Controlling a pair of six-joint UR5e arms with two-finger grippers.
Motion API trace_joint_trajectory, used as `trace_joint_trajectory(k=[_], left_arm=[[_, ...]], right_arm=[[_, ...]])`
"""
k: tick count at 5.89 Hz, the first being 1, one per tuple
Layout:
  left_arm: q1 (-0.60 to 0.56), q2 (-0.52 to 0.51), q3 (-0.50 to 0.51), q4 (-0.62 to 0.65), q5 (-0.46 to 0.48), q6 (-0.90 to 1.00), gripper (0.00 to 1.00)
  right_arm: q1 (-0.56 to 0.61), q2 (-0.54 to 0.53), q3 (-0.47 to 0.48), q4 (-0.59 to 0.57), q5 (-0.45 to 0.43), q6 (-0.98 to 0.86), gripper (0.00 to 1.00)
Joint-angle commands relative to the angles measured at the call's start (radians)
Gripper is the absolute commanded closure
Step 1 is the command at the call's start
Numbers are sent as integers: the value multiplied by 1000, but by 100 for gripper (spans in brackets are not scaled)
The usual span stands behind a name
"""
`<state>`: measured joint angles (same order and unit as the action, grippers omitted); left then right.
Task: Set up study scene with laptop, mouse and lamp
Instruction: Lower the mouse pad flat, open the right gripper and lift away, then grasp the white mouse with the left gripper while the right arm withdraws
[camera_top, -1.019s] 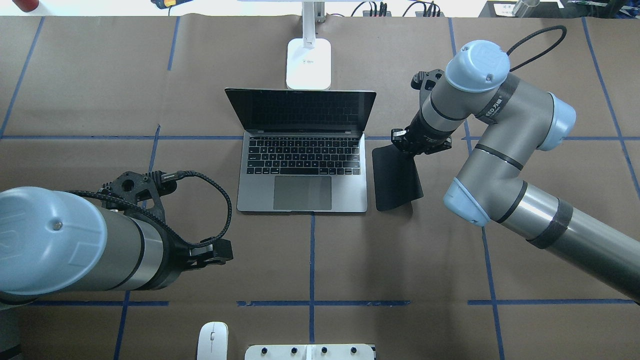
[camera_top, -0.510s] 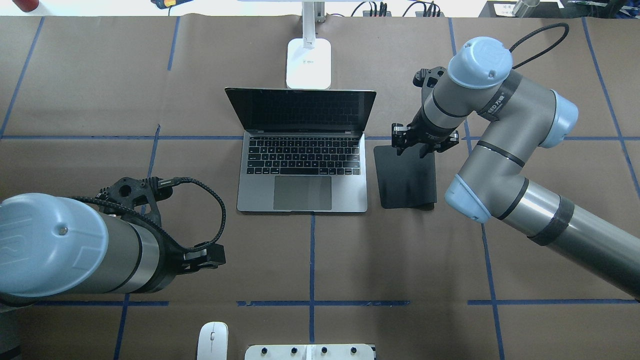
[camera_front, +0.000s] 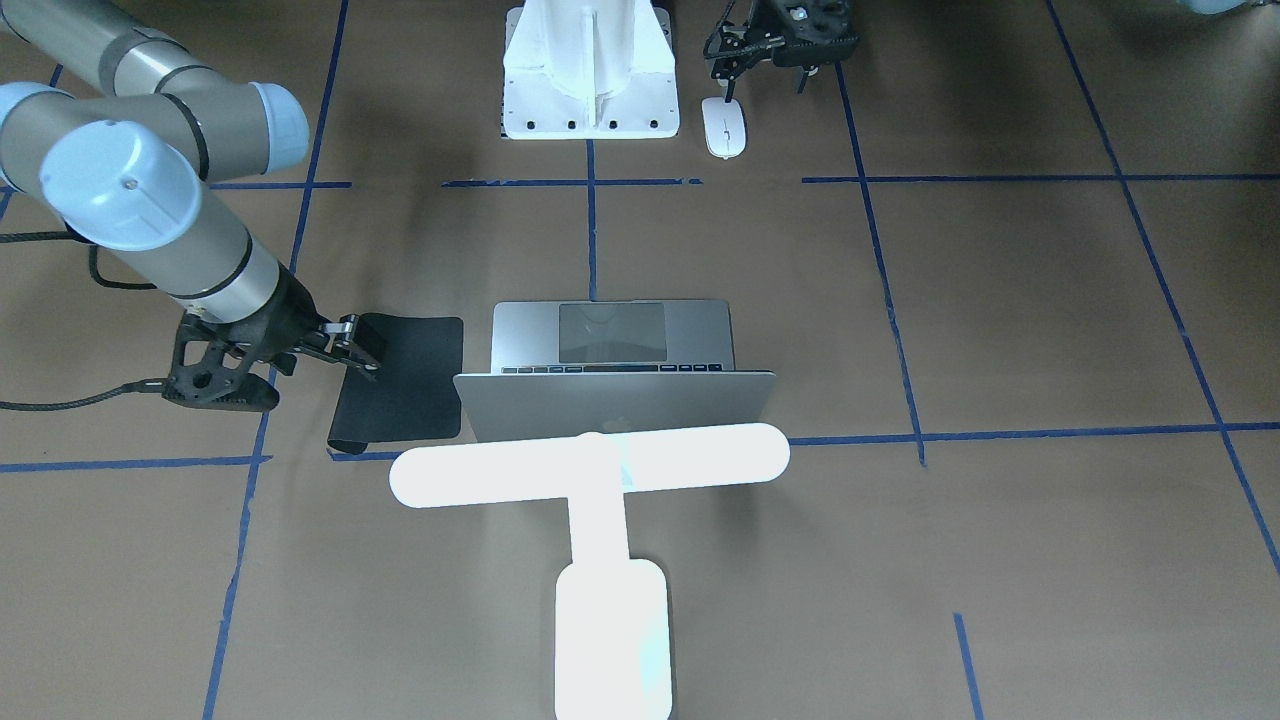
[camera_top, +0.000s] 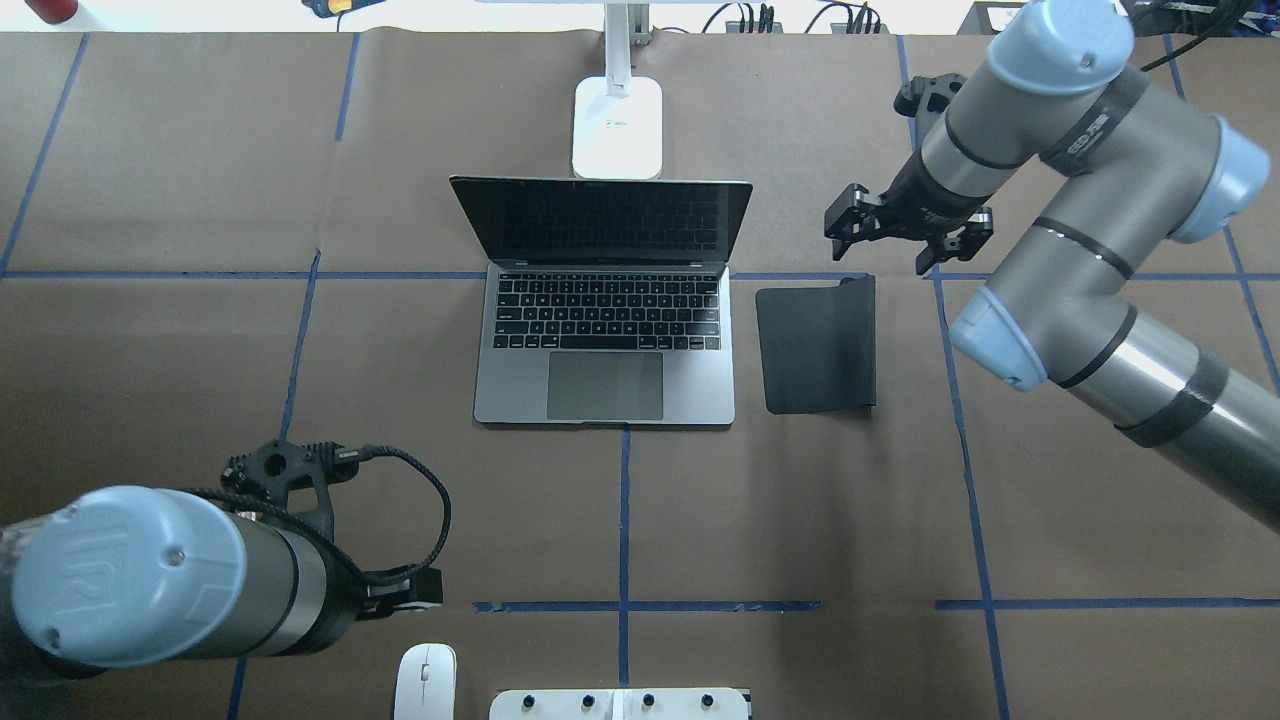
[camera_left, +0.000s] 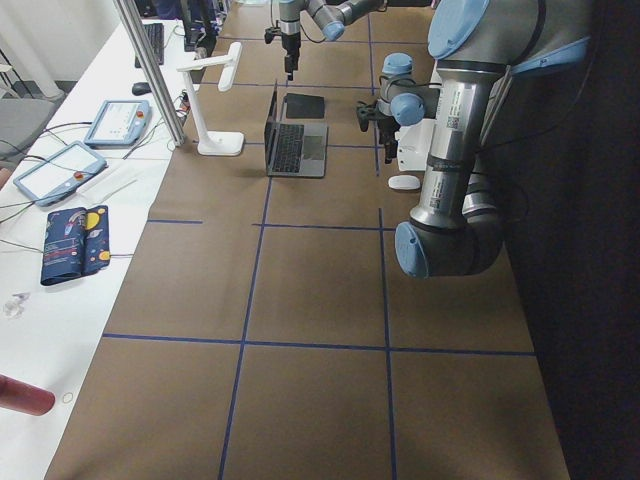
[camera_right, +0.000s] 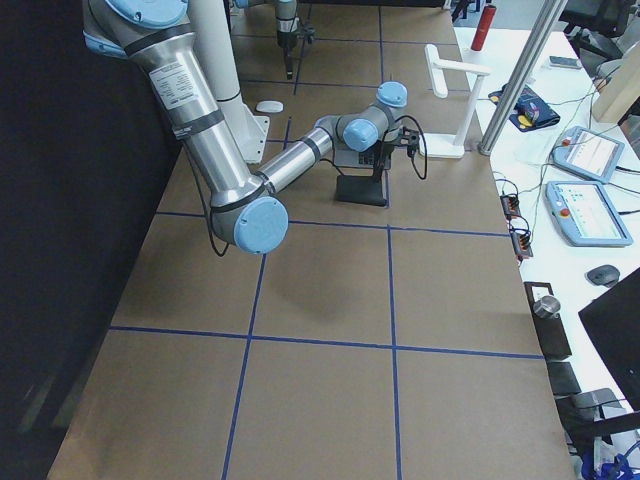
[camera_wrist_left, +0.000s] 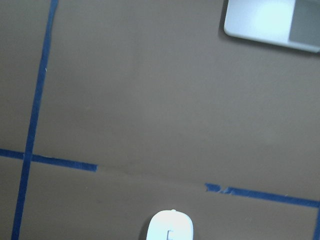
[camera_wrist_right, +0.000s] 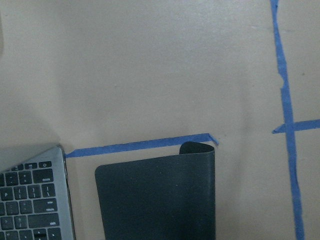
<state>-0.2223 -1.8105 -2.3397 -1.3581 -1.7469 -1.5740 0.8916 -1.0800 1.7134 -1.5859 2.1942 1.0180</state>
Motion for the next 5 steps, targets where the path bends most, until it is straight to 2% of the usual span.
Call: trace_joint_trajectory(k=[1,2,3,5], left_arm=[[71,19,58,-44,35,-7,0],[98,20,122,-124,68,-11,0],[121,20,217,-265,96,-65,0],[152,46,234,-312,130,-84,0]], right_arm=[[58,-1,136,-268,-2,-178,0],[91,-18,149,-275,-1,-228,0],[98,-26,147,-275,1,-249,0],[110,-31,153,-275,4,-263,0]])
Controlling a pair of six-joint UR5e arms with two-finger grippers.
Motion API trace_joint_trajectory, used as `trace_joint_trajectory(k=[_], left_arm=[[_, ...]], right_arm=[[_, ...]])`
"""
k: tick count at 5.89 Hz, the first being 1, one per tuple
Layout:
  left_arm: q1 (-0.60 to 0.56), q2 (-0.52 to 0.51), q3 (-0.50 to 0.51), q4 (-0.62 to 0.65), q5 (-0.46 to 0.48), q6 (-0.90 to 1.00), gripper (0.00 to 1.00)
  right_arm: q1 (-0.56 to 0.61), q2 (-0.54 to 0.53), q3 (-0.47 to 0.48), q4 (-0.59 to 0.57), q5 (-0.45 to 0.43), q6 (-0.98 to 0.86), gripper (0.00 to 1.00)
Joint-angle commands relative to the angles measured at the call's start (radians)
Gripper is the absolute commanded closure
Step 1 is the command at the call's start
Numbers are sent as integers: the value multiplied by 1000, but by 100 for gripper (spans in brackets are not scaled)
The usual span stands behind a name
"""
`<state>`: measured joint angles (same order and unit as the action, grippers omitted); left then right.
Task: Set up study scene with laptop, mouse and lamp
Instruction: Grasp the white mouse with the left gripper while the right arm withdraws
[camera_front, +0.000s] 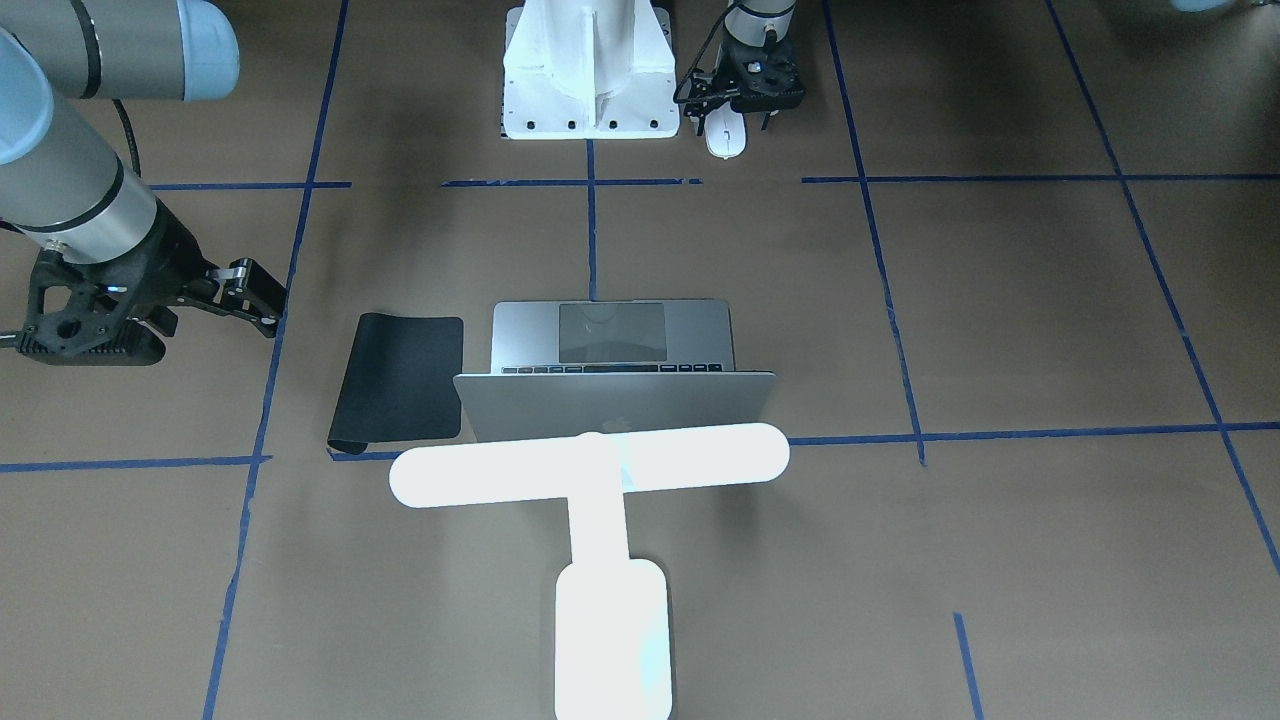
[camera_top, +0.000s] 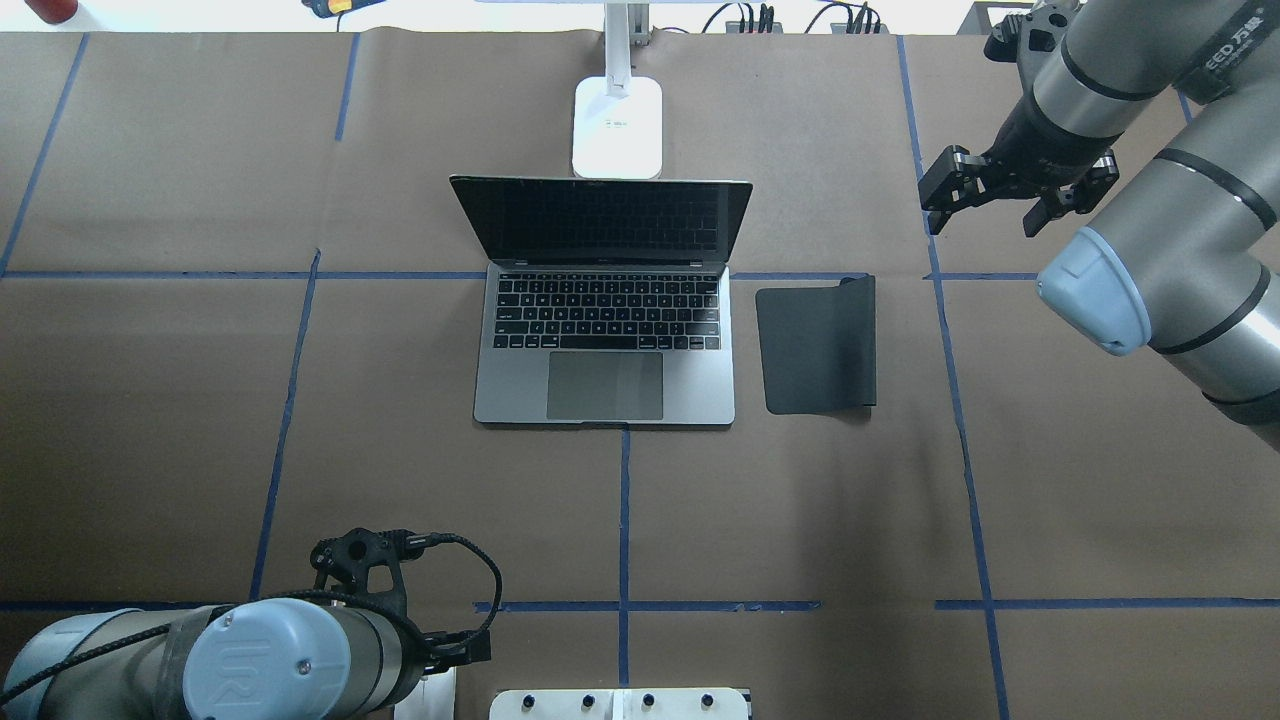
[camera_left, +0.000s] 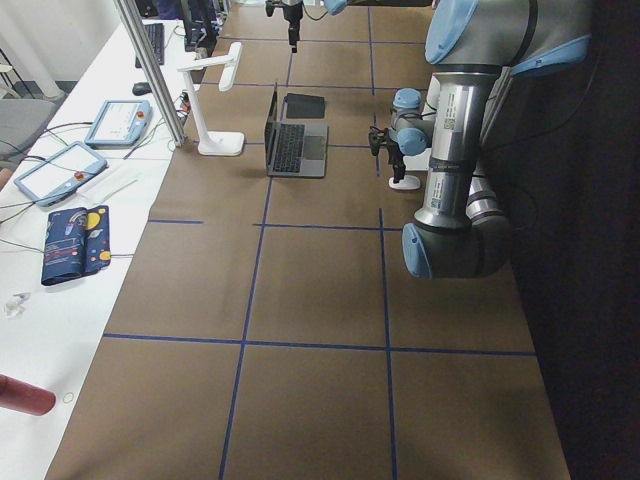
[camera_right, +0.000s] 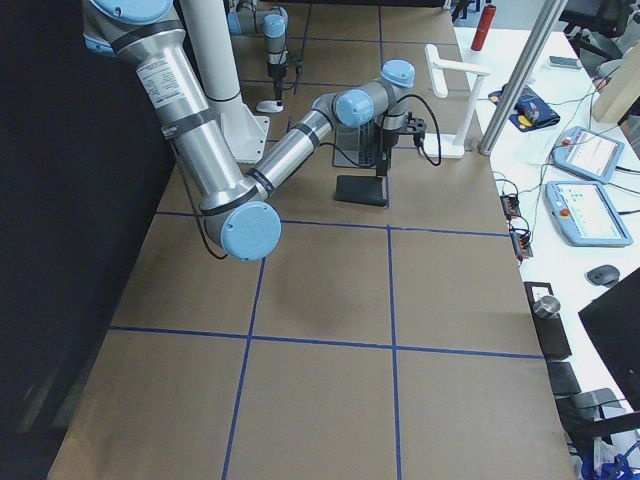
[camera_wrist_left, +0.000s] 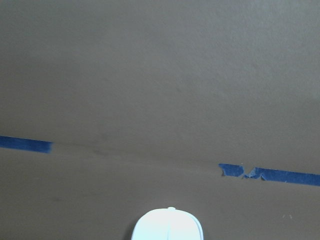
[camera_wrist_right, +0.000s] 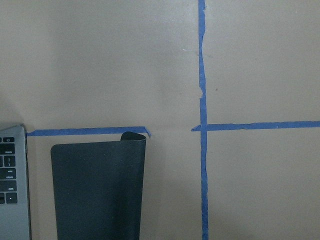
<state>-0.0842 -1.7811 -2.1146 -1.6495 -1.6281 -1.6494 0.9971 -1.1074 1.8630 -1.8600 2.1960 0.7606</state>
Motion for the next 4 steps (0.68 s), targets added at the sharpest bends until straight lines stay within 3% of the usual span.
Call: trace_joint_trajectory(k=[1,4], left_arm=[[32,31,8,-21,11,-9,0],[81,25,24,-23,10,-9,0]], right_arm=[[5,-6,7,-1,2,-6,0],[9,-3,5,-1,2,-6,0]])
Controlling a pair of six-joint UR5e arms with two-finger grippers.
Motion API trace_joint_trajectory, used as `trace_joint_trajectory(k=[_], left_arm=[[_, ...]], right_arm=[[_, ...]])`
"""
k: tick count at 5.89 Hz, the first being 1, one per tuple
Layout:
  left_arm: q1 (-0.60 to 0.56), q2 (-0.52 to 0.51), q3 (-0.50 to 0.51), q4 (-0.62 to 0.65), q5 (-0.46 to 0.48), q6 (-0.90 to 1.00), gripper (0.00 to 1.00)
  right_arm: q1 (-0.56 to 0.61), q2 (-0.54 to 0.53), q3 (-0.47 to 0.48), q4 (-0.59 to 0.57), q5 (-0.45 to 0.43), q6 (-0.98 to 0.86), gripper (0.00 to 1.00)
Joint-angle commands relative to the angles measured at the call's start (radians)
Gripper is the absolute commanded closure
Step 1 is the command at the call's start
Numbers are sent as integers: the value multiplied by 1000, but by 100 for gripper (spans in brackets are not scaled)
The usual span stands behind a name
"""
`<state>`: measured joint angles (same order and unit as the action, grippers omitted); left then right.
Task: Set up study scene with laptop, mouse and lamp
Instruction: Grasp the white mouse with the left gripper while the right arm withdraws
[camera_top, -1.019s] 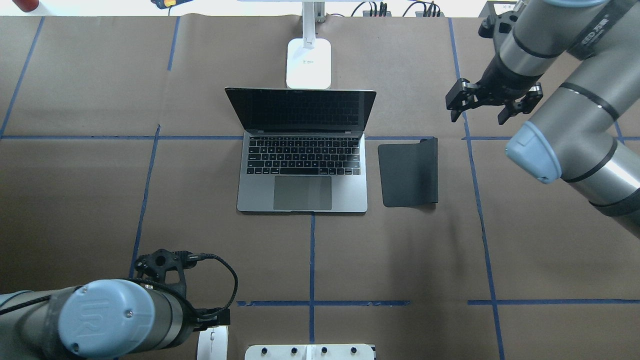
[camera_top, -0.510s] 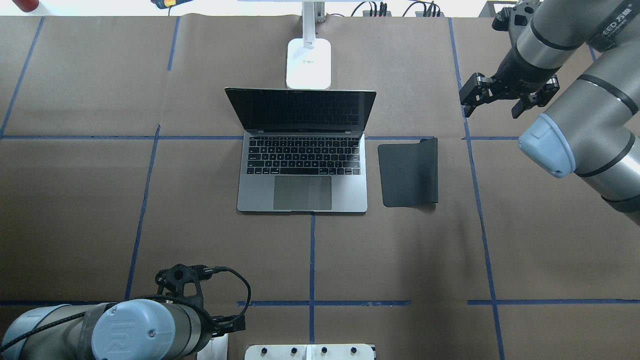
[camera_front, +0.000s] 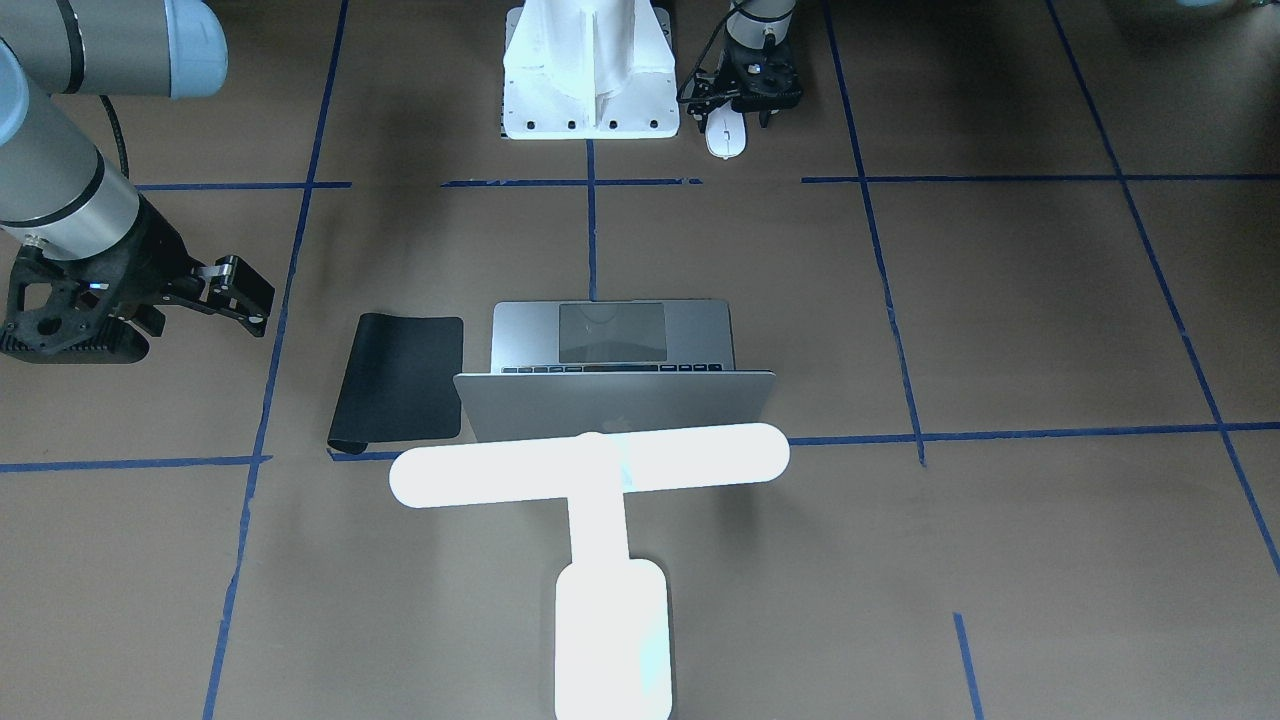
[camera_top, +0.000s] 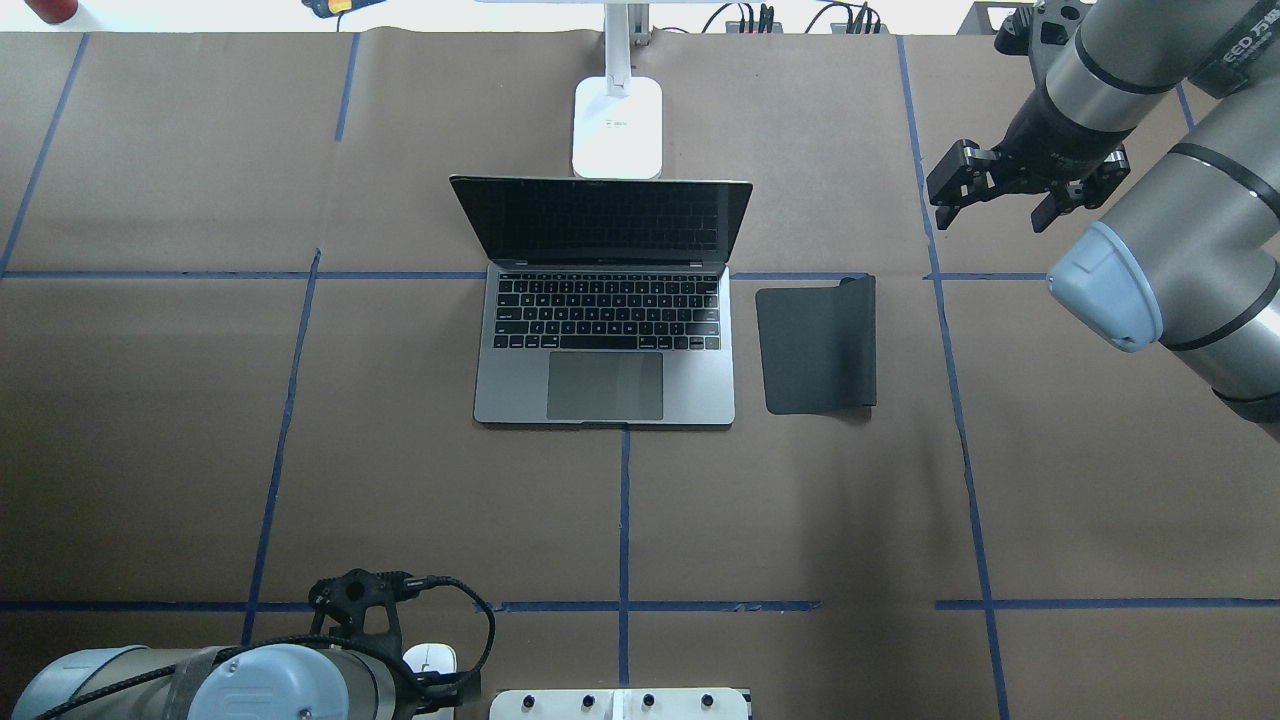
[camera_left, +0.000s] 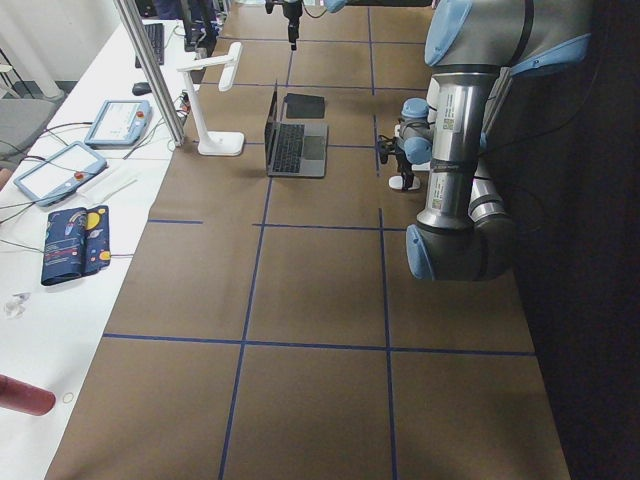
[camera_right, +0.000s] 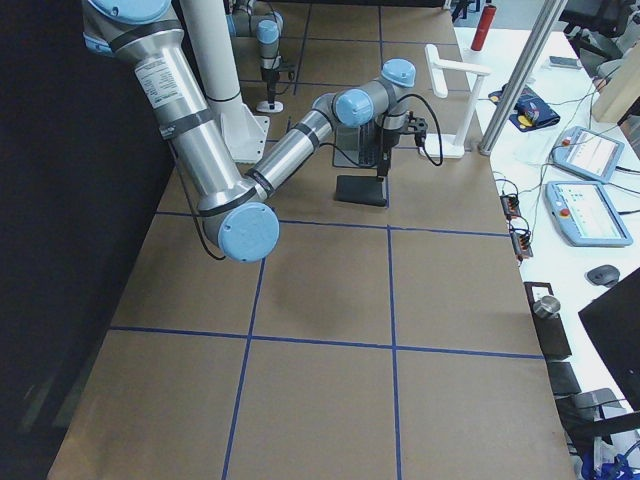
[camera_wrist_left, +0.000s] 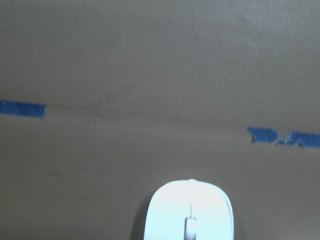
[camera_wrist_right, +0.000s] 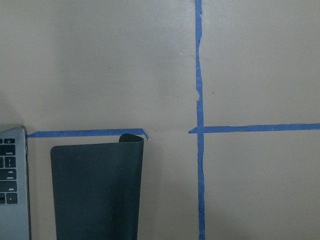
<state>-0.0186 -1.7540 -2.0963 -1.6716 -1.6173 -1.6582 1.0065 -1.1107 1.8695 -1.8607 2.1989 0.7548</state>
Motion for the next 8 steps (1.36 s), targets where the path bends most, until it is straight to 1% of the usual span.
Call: trace_joint_trajectory(k=[1,5,6,8], left_arm=[[23,-5,7,0,-3,0,0],[32,-12,25,0,-1,1,0],[32,-12,22,1,0,1,20],[32,-12,16,1,2,0,67]], right_arm=[[0,2,-3,0,1,0,0],[0,0,-4,0,-1,0,0],[1,-7,-3,2,-1,0,0],[3,-18,3,2,-5,0,0]])
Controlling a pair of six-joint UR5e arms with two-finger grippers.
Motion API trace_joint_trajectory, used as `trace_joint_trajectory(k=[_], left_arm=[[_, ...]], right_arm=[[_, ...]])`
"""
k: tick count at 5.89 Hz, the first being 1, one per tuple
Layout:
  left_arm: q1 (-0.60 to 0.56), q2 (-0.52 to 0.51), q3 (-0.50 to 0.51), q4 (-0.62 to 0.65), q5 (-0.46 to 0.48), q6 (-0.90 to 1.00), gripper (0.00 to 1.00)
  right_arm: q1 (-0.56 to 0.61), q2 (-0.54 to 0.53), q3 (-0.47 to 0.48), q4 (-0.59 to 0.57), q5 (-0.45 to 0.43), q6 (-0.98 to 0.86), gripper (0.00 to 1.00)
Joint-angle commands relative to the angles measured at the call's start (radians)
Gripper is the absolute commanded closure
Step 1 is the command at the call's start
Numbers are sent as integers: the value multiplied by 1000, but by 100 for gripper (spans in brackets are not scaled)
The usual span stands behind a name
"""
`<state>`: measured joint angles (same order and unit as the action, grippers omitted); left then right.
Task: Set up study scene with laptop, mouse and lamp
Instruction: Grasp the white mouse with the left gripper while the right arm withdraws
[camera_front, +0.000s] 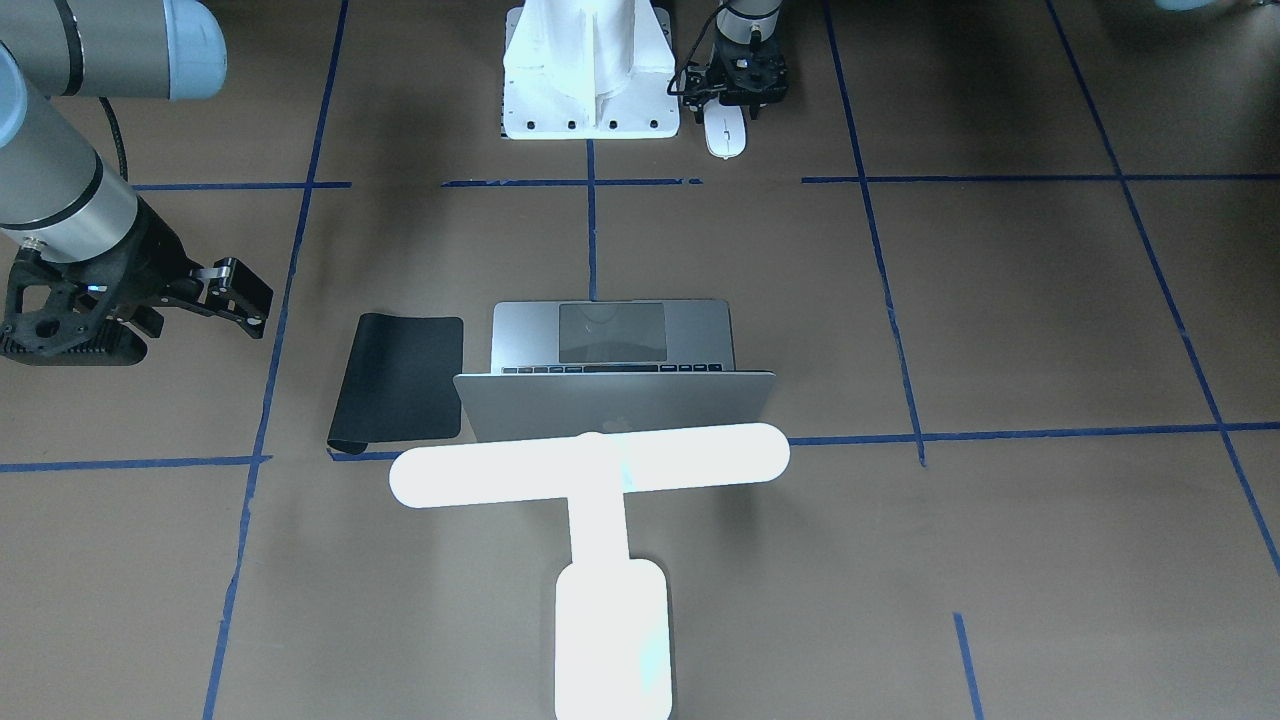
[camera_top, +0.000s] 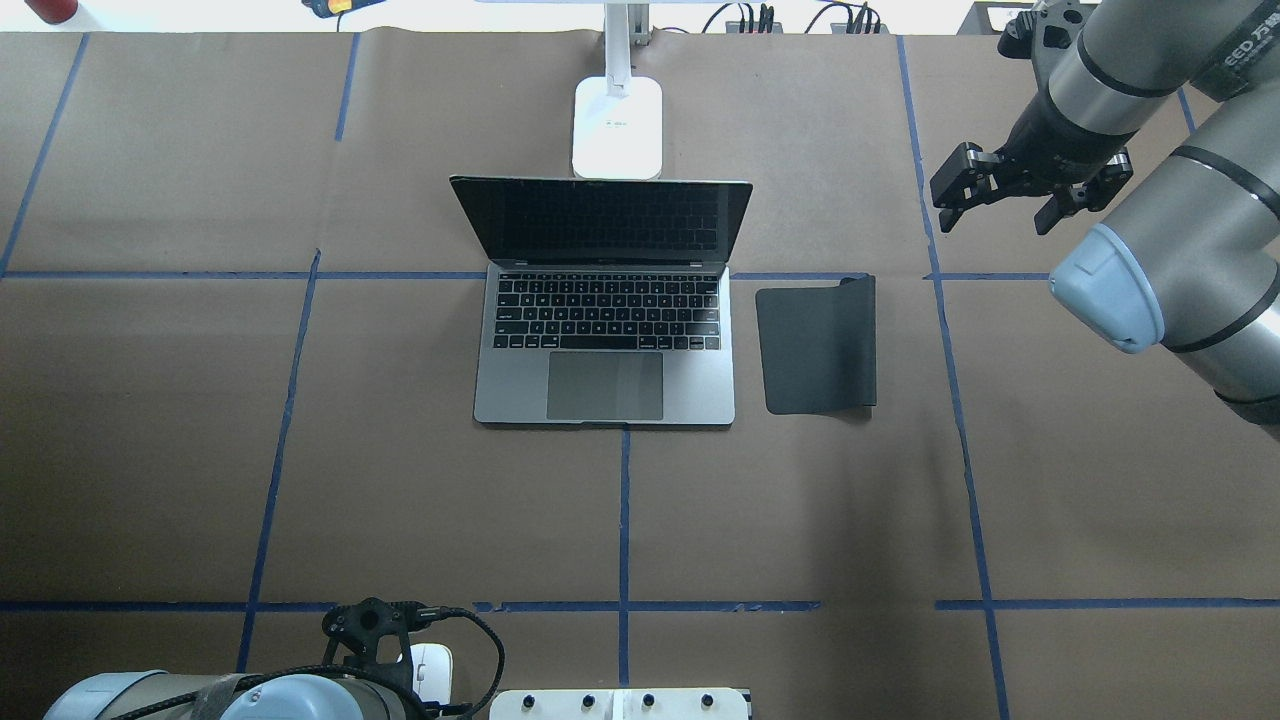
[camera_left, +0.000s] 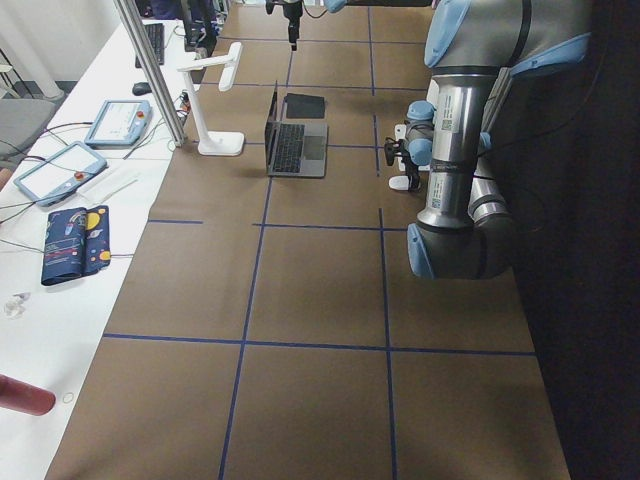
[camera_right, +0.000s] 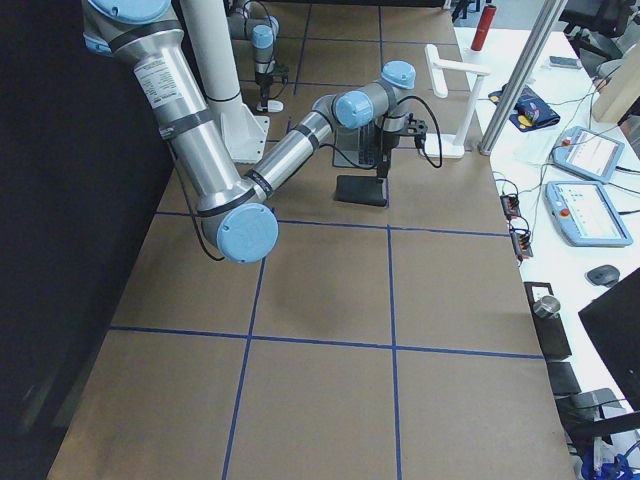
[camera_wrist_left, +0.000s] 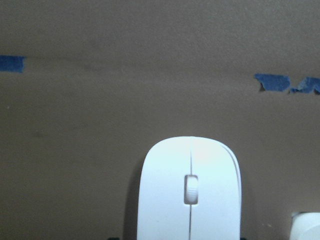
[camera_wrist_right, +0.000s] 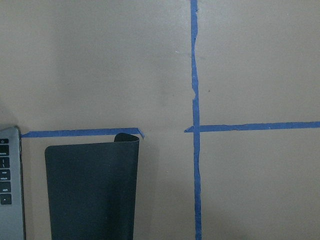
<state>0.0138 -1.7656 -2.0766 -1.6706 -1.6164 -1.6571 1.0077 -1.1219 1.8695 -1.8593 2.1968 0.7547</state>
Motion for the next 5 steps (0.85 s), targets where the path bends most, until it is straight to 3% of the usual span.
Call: trace_joint_trajectory(k=[1,2,4,5], left_arm=[[-12,0,-16,0,1,-1,79],[-40,2,-40,5,0,0,82],[-86,-11,-199,210,-7,13,84],[-116,-93,-197,244,-4,16,84]], right_arm=[[2,-10,8,0,0,0,0],[2,-18,17,0,1,0,0],[2,-73,74,3,3,-2,0],[8,-128,103,12,3,-71,0]])
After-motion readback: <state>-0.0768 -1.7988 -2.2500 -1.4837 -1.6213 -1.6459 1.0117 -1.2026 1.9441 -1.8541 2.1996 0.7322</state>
